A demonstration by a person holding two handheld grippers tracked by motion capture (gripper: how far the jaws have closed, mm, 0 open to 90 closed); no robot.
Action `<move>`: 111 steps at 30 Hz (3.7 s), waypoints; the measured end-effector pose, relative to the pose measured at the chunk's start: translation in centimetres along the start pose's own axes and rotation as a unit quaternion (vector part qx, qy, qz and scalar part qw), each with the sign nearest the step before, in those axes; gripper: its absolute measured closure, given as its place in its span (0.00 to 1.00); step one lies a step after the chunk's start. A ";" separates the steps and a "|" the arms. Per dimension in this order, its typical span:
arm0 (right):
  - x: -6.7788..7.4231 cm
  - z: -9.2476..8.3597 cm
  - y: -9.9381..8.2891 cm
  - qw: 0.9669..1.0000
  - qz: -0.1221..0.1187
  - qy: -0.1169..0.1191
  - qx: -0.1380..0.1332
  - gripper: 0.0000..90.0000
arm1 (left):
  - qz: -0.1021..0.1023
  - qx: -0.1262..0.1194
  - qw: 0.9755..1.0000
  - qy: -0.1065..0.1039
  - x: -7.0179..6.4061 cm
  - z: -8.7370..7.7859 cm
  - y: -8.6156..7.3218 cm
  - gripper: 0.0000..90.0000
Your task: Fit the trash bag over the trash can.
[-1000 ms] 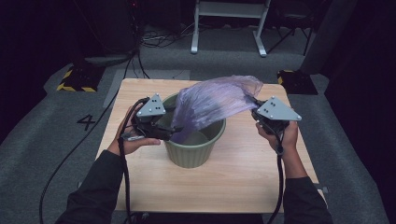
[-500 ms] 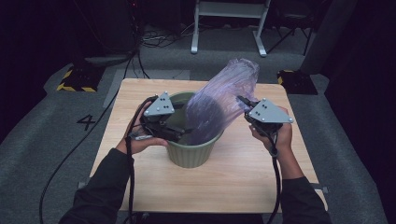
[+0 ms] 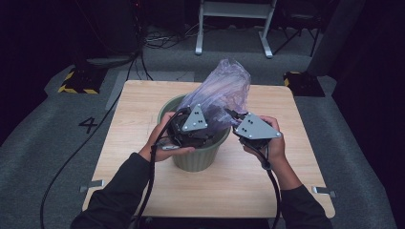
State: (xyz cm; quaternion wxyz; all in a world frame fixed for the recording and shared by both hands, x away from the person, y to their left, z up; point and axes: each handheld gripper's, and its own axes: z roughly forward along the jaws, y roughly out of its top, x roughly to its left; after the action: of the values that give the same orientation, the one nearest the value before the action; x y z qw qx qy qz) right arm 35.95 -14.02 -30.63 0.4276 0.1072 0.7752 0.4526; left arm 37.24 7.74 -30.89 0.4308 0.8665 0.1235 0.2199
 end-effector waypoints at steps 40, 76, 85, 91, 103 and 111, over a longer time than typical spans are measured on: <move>-2.1 -2.7 -3.0 0.995 0.091 0.050 0.005 0.26 | -0.020 -0.019 0.999 0.038 2.4 -3.9 -4.3 0.99; 0.8 -1.9 0.7 0.995 0.012 0.098 -0.022 0.83 | 0.023 -0.017 0.999 0.025 0.5 -4.0 -1.1 0.78; 0.4 -3.3 0.5 0.993 0.059 0.100 -0.033 0.32 | 0.022 -0.010 0.999 0.029 0.4 -4.5 -2.4 0.98; 0.1 -4.5 0.3 0.993 0.065 0.094 -0.026 0.26 | 0.014 -0.010 0.999 0.036 0.7 -4.7 -3.1 0.99; 1.0 -4.8 -1.5 0.994 0.033 0.099 -0.006 0.86 | -0.009 -0.034 0.999 0.029 1.1 -6.0 -4.9 0.92; 2.3 -4.7 -1.8 0.992 0.021 0.127 -0.011 0.99 | -0.009 -0.045 0.998 0.031 -0.2 -6.7 -5.8 0.77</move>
State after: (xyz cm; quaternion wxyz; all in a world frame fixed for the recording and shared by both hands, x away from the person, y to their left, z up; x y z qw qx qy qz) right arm 31.40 -16.64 -32.34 0.3175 0.0604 0.8154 0.4803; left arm 33.69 15.77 -32.04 0.4673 0.8378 0.1342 0.2484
